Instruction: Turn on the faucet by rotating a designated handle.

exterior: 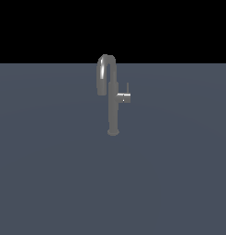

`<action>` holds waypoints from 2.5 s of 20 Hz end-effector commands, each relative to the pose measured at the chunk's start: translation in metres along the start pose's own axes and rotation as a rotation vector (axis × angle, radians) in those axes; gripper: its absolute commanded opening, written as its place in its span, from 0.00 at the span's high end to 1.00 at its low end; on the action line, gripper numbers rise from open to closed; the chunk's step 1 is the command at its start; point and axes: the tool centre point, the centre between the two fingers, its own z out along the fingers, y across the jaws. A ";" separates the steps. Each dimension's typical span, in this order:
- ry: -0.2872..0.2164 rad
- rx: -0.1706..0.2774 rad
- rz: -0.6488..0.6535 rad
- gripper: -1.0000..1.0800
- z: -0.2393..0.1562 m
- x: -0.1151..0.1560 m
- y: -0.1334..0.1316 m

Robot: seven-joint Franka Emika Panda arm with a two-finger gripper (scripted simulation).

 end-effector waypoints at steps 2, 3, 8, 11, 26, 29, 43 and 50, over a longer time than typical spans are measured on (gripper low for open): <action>0.000 0.000 0.000 1.00 0.000 0.000 0.000; -0.001 0.002 0.001 1.00 0.000 0.001 0.000; -0.016 0.019 0.018 1.00 0.000 0.006 -0.002; -0.033 0.039 0.038 1.00 0.000 0.013 -0.003; -0.208 0.250 0.237 1.00 0.008 0.085 -0.013; -0.252 0.303 0.288 1.00 0.011 0.104 -0.013; -0.472 0.575 0.539 1.00 0.041 0.191 -0.006; -0.594 0.726 0.677 1.00 0.066 0.234 0.004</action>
